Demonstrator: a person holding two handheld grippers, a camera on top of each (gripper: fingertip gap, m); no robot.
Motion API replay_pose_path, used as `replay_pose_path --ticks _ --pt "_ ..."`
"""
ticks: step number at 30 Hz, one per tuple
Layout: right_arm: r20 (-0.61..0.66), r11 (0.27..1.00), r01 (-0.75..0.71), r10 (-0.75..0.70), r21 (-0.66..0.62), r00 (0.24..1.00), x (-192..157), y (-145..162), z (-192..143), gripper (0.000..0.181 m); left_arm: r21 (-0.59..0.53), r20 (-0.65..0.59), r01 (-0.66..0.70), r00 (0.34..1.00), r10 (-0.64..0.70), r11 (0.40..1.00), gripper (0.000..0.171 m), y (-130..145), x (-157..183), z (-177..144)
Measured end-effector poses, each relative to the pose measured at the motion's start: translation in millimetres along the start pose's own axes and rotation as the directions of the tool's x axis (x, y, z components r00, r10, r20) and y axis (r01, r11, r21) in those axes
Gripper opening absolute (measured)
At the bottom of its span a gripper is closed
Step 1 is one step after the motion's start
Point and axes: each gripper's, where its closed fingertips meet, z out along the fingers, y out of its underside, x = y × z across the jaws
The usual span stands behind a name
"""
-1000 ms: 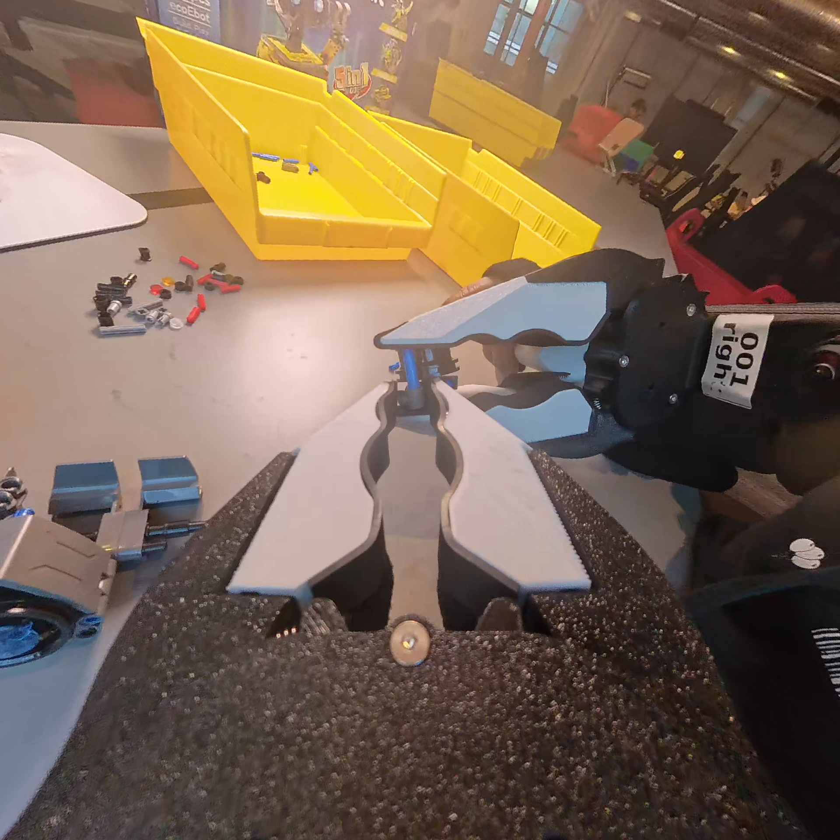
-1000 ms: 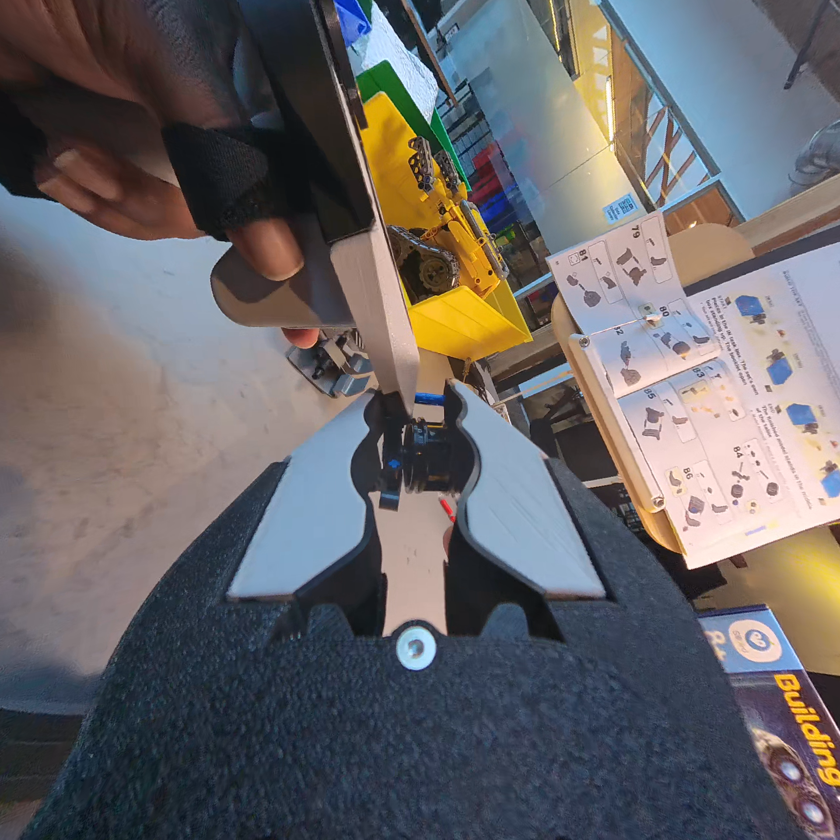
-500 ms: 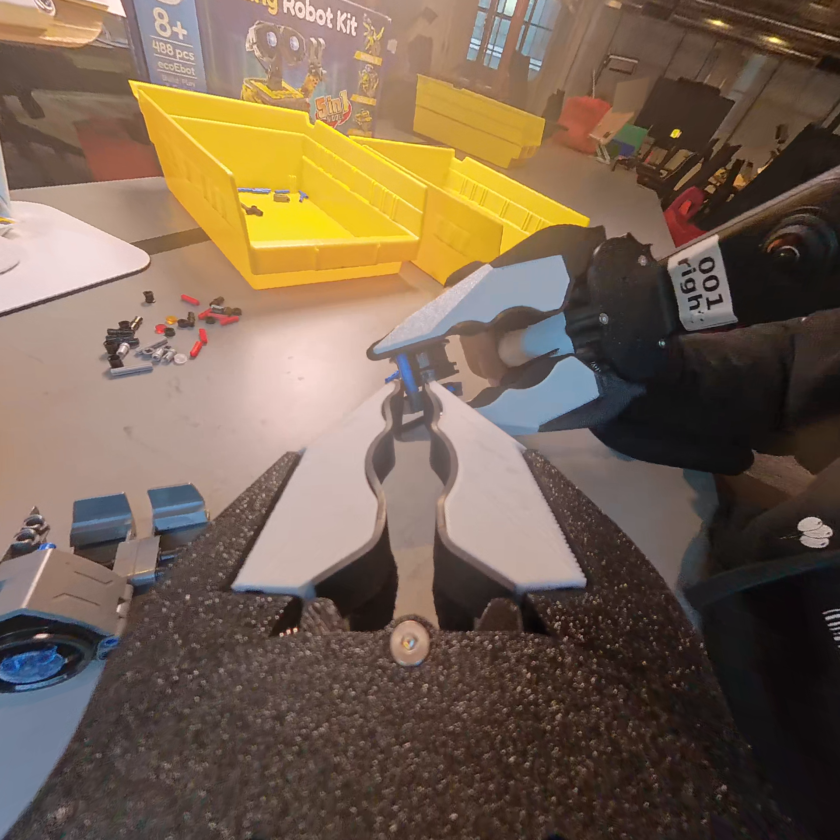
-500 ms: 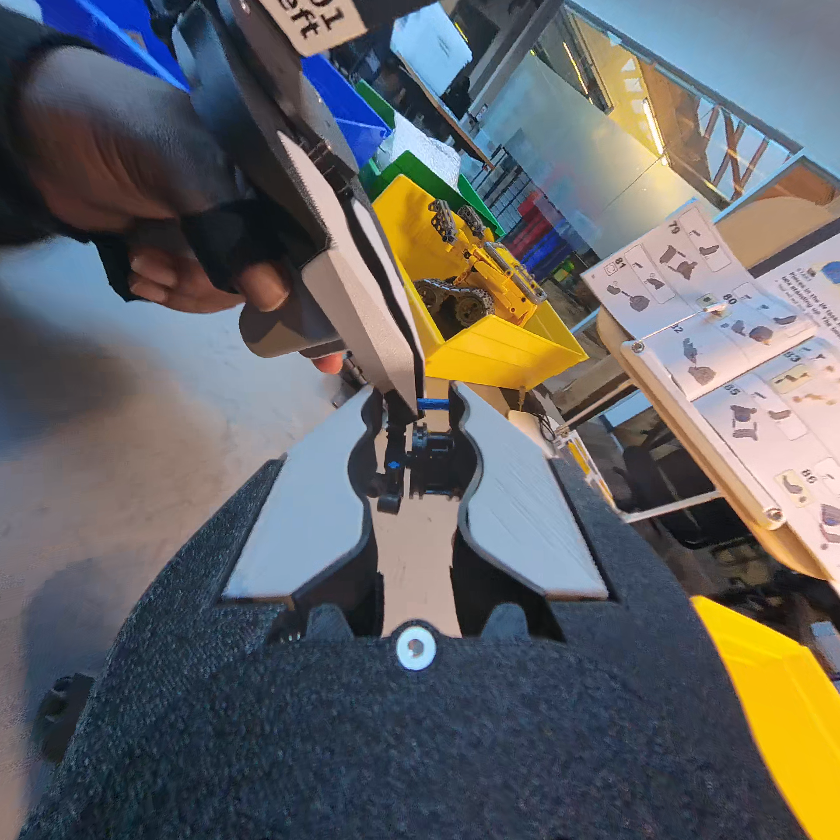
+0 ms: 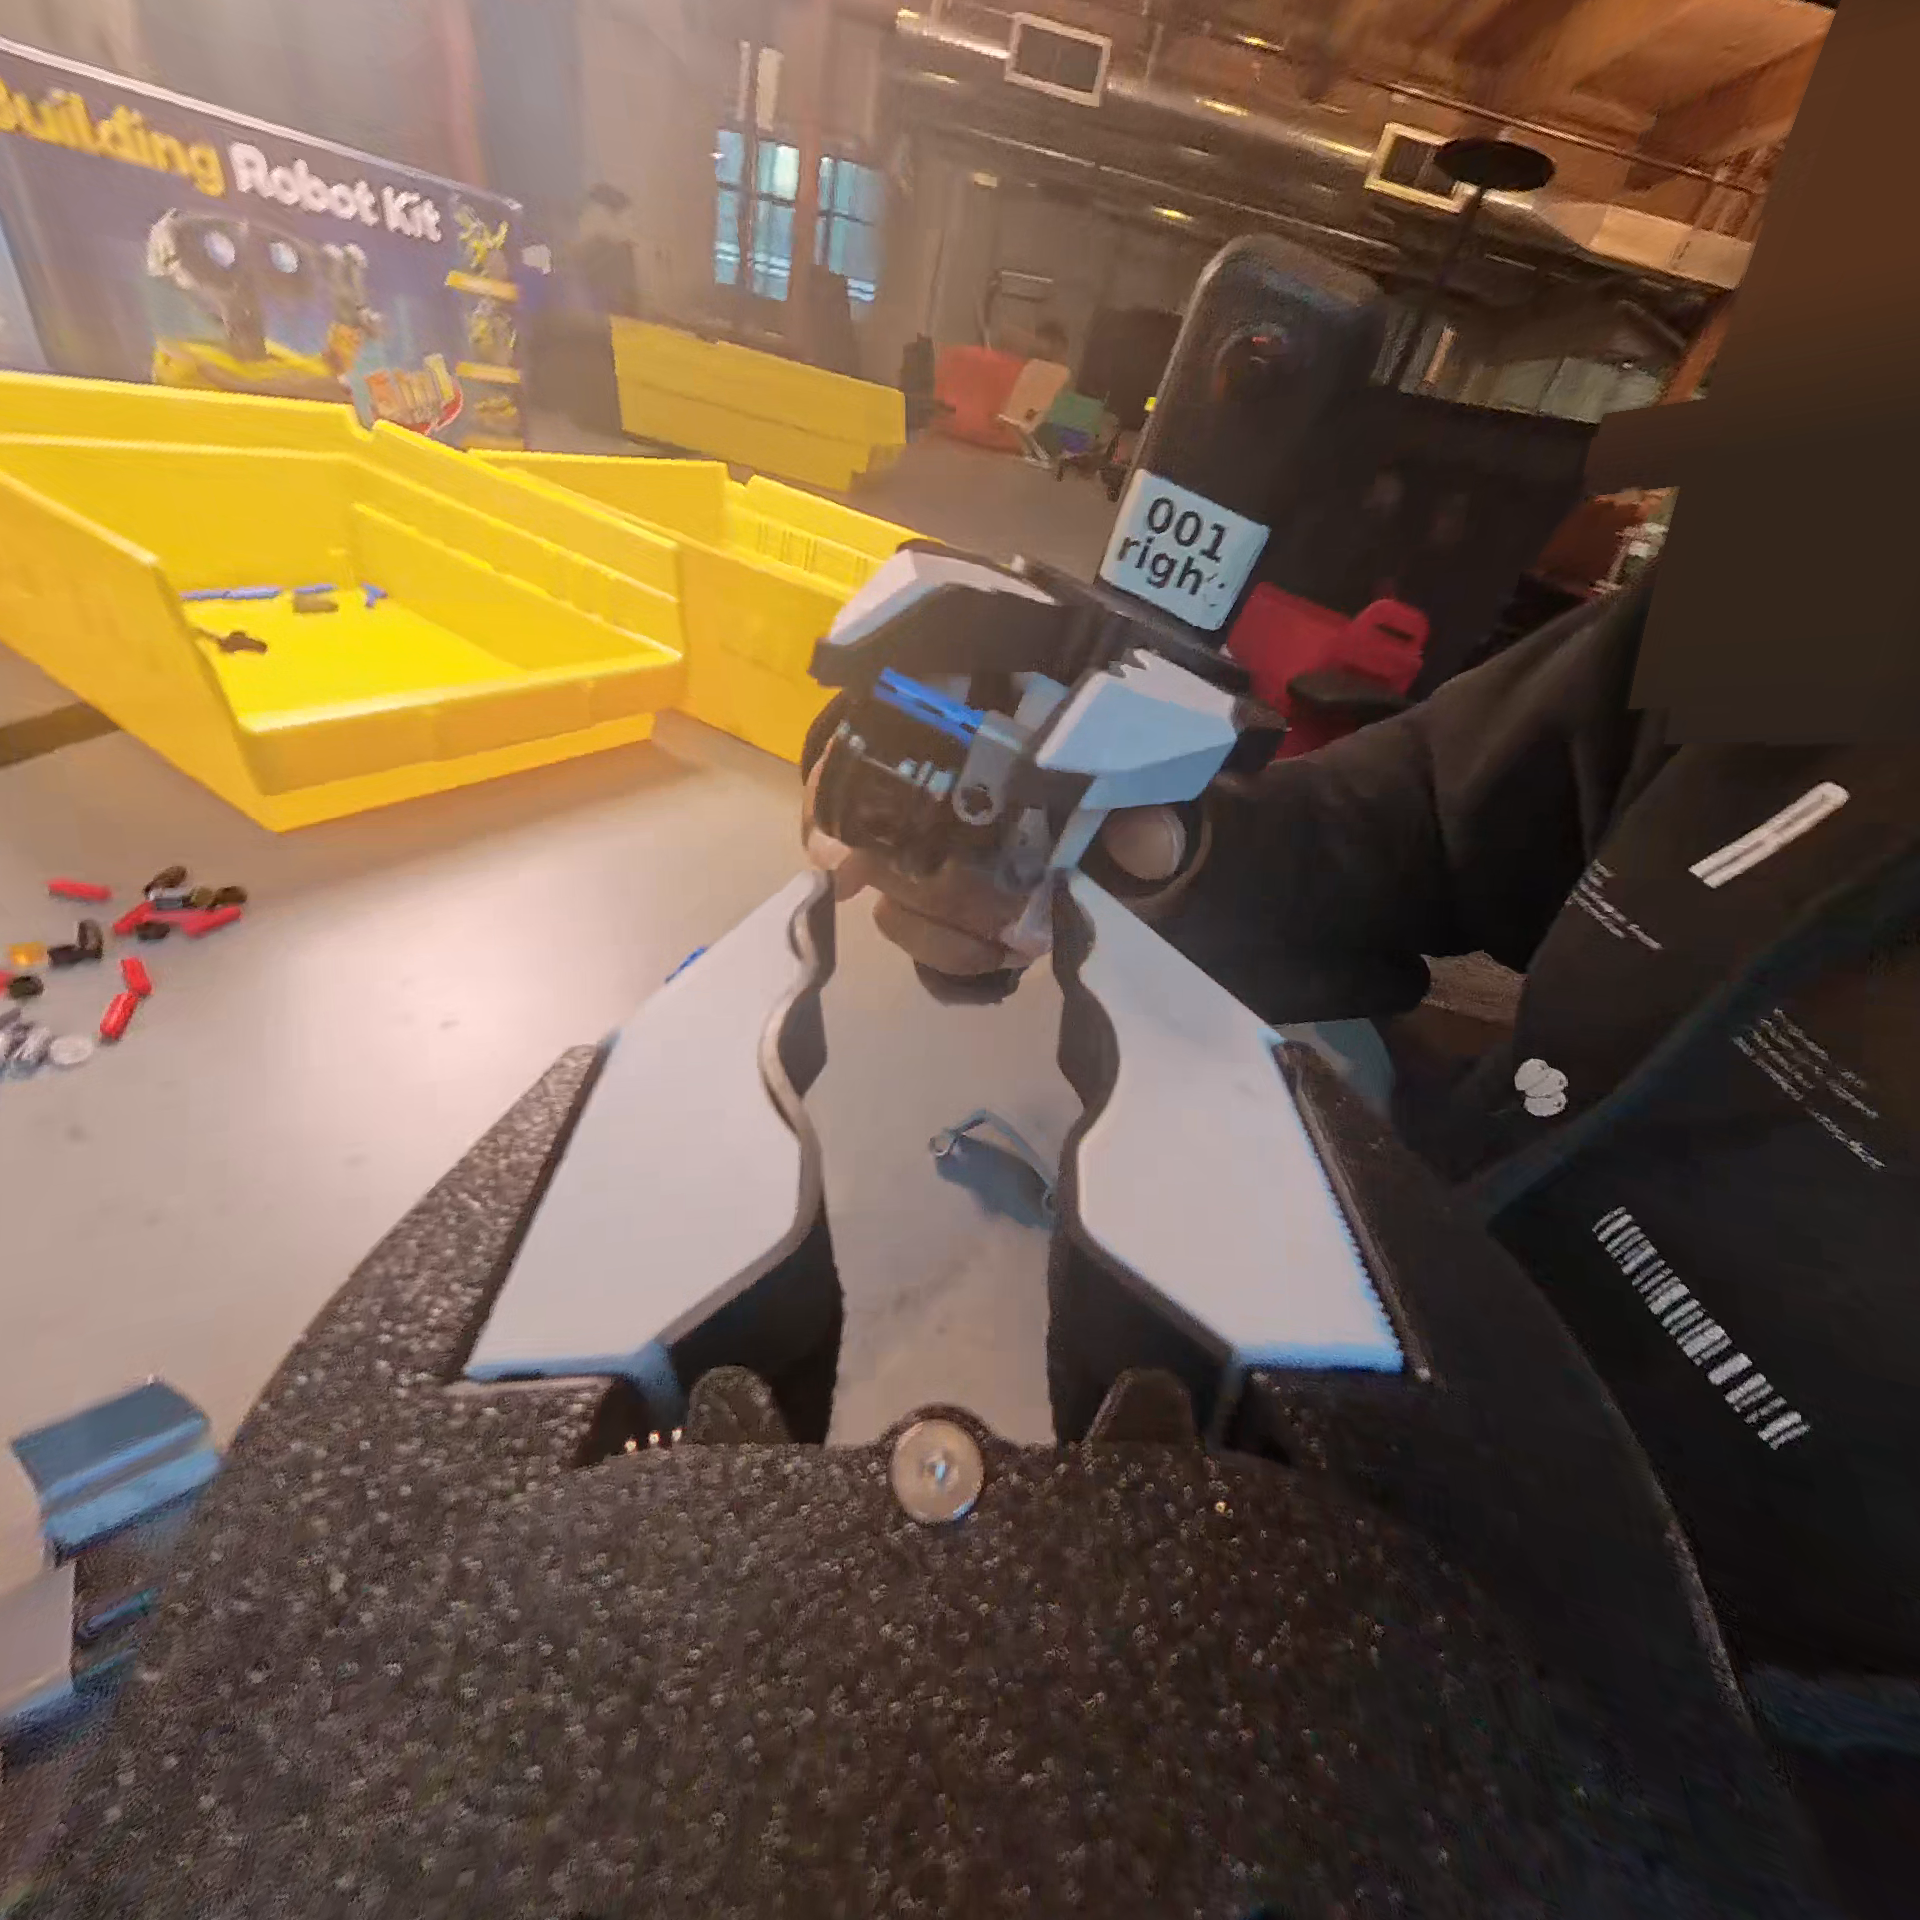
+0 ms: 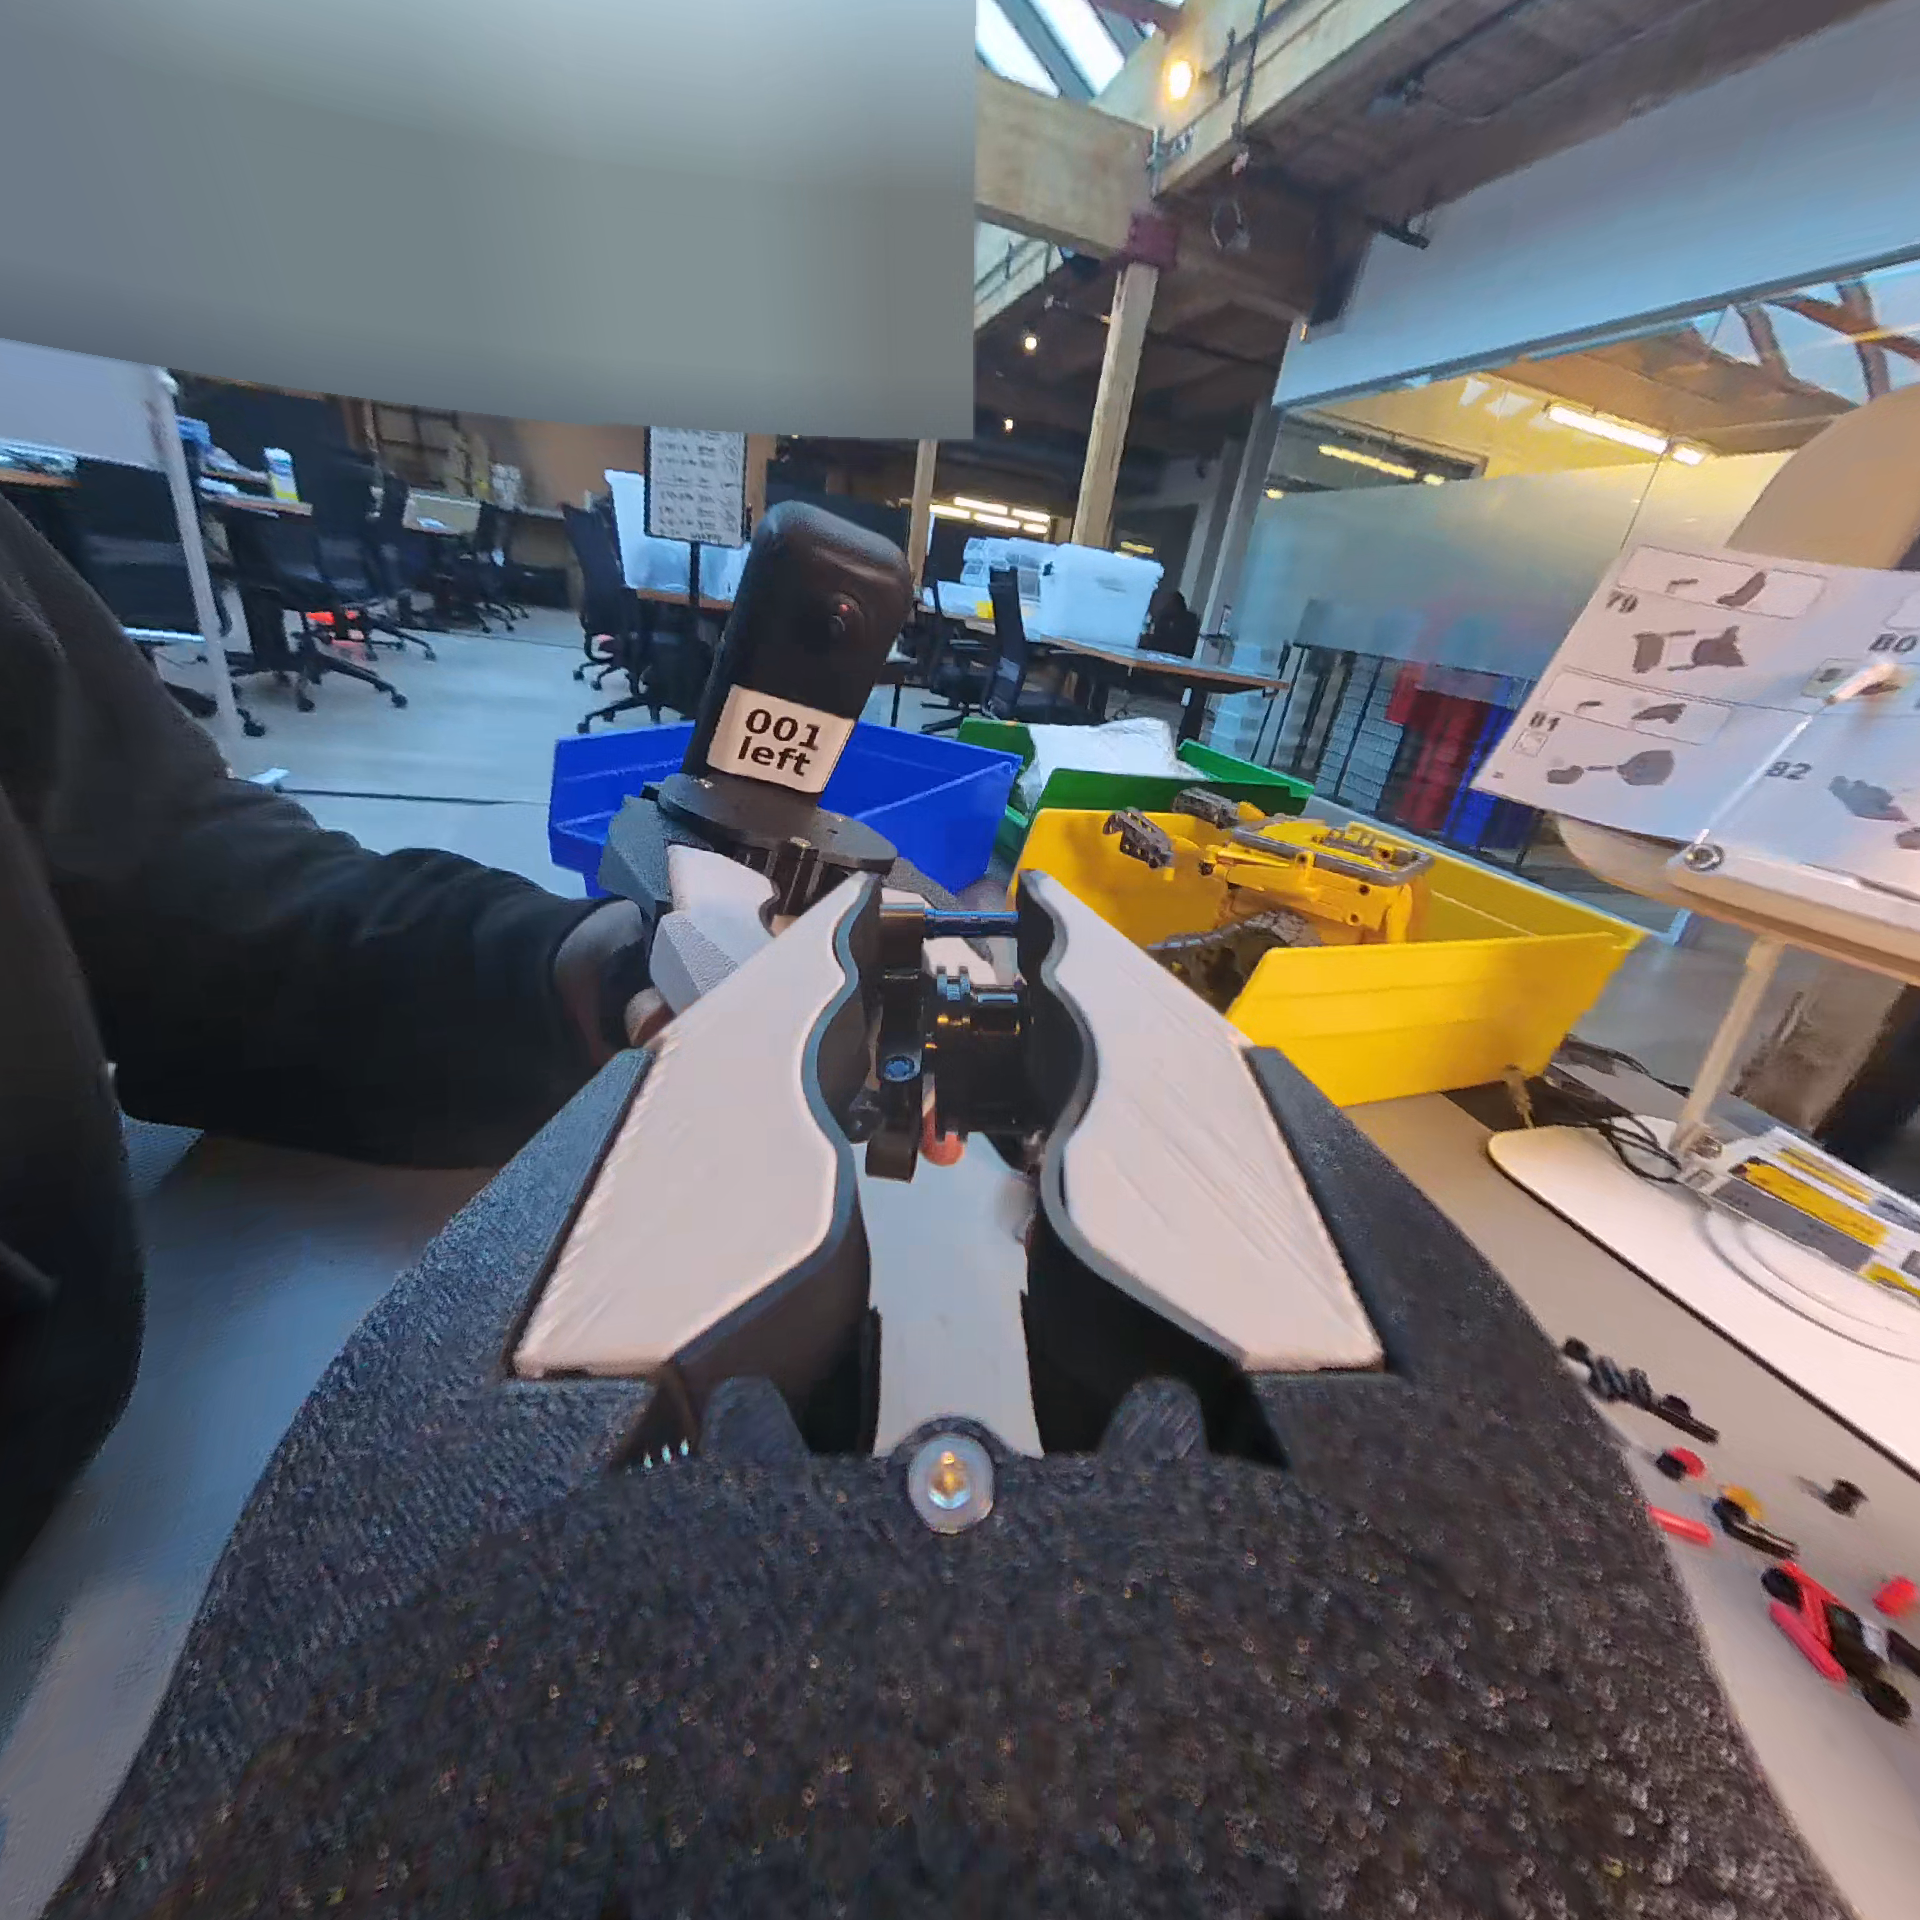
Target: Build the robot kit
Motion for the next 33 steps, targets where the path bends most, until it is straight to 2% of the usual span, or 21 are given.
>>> replay_pose_path --ticks 3,5,13,22,26,29,31,33 --pt "0.029 0.993 0.114 -0.114 -0.004 0.993 -13 -5 -1 0.025 0.054 -0.044 -0.001 0.999 0.004 0.999 0.026 -11 8 -7" --pt "0.045 0.983 0.183 -0.182 -0.016 0.982 -21 -6 1 0.025 0.048 -0.088 0.004 0.996 0.000 0.999 0.025 -10 15 -9" --pt "0.060 0.958 0.278 -0.274 -0.068 0.960 -26 2 0 0.023 0.005 -0.133 0.063 0.989 -0.061 0.998 0.019 -2 19 -10" --pt "0.057 0.962 0.251 -0.246 -0.107 0.967 -19 17 2 0.025 -0.042 -0.111 0.073 0.991 -0.077 0.996 0.020 12 6 -12" --pt "0.143 0.979 0.158 -0.139 -0.130 0.980 -20 17 -8 0.046 -0.065 -0.123 0.069 0.989 -0.077 0.995 0.020 17 2 -19" --pt "0.168 0.964 0.126 -0.087 -0.236 0.982 -9 31 -21 0.051 -0.048 -0.122 0.069 0.990 -0.074 0.996 0.020 14 0 -21" --pt "0.165 0.953 0.144 -0.103 -0.267 0.981 -7 39 -24 0.051 -0.041 -0.121 0.077 0.989 -0.082 0.996 0.020 14 0 -20" --pt "0.160 0.942 0.192 -0.153 -0.275 0.975 -10 44 -22 0.040 -0.035 -0.134 0.098 0.986 -0.101 0.995 0.020 14 1 -18"
